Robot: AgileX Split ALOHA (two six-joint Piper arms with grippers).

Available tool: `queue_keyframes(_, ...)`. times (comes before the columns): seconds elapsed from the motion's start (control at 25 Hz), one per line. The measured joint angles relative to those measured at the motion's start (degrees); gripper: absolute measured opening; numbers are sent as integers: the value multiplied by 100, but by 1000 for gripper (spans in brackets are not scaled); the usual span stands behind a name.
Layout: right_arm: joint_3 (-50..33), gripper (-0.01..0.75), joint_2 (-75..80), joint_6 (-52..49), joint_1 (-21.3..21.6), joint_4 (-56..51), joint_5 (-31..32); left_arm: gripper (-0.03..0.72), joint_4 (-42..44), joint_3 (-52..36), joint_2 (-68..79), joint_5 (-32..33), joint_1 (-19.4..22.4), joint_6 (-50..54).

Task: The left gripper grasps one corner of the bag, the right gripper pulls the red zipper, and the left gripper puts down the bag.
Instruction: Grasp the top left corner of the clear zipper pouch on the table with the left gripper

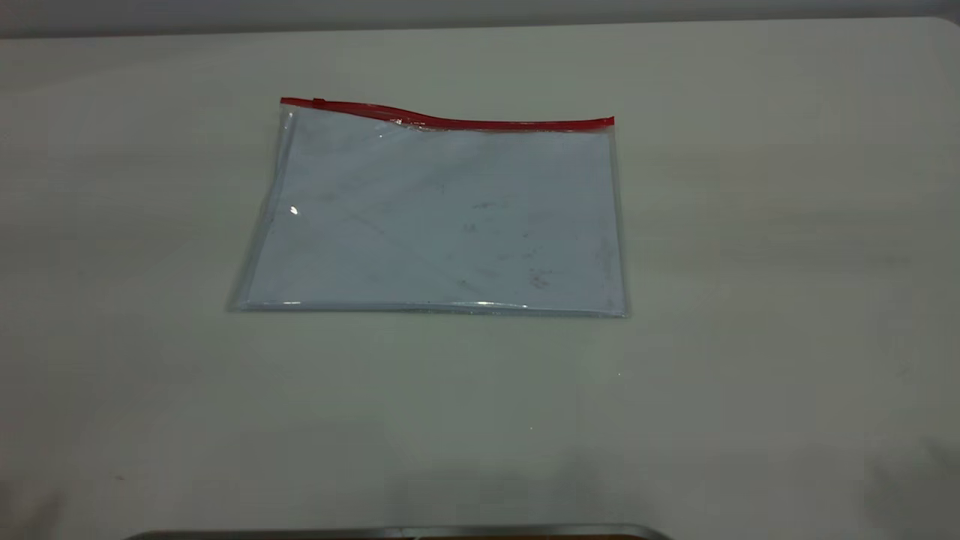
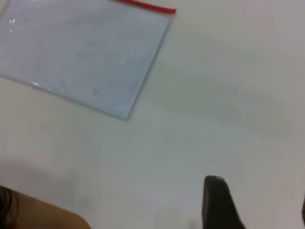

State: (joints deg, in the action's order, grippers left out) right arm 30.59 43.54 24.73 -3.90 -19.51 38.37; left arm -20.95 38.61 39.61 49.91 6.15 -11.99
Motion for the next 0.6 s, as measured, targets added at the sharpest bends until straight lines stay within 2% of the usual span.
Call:
queue_keyframes(0.16,619,478,1584,1228,0,-866,-360,508,-541,0,1236,-787,0,-732)
queue_keyframes(0.4,1724,480,3613,2934,0,-2747,-468,520,-1067,197,2820,-2197,0,-1481)
queue_keyframes(0.6,2395,481,4920,4057,-289,-3792,-508,499,-1114,980,4271,-2539,0,-1658)
